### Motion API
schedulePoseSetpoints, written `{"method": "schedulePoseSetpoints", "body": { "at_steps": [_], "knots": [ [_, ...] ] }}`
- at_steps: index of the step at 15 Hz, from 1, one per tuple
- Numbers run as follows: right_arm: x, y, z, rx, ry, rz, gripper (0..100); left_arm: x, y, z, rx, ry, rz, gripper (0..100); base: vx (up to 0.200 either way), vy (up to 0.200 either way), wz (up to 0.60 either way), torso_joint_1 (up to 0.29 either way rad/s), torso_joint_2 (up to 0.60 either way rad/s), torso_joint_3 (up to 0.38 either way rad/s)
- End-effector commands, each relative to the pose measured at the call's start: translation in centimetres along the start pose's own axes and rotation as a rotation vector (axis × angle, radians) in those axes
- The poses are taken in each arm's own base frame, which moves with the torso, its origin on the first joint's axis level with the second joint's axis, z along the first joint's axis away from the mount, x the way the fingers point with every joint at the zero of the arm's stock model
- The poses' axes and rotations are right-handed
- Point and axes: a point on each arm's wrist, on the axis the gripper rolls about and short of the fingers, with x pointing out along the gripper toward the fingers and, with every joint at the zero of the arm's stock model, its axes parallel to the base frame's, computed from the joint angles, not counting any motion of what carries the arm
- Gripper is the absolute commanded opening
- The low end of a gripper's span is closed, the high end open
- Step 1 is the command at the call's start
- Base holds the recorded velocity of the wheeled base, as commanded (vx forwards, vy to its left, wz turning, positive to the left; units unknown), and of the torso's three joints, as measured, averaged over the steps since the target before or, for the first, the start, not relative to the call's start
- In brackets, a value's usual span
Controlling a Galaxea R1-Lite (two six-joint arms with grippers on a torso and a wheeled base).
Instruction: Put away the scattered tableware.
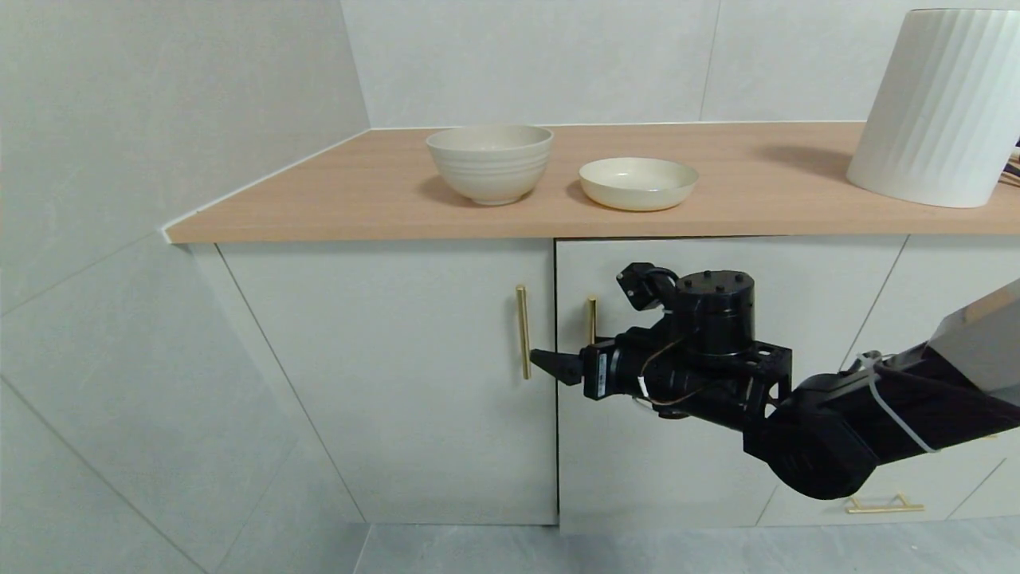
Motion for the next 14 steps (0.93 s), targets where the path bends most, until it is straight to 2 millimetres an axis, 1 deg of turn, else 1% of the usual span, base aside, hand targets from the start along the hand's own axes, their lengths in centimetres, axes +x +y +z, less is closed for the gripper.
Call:
{"method": "schedulePoseSetpoints", "body": {
  "at_steps": [1,4,8,14],
  "knots": [
    [-1.3,0.5,0.2,-0.002,0.001,0.013,100,0.0,0.0,0.0,0.000,-0.001,0.001,100,0.000,0.000,0.00,0.000,0.00,0.000],
    [-3.3,1.1,0.5,-0.001,0.027,0.095,100,0.0,0.0,0.0,0.000,-0.001,0.002,100,0.000,0.000,0.00,0.000,0.00,0.000],
    [-5.0,1.5,0.5,-0.001,0.051,0.163,100,0.0,0.0,0.0,0.000,-0.001,0.001,100,0.000,0.000,0.00,0.000,0.00,0.000],
    [-5.2,2.3,-0.1,-0.004,0.070,0.190,100,0.0,0.0,0.0,0.000,-0.001,0.001,100,0.000,0.000,0.00,0.000,0.00,0.000]
  ]
}}
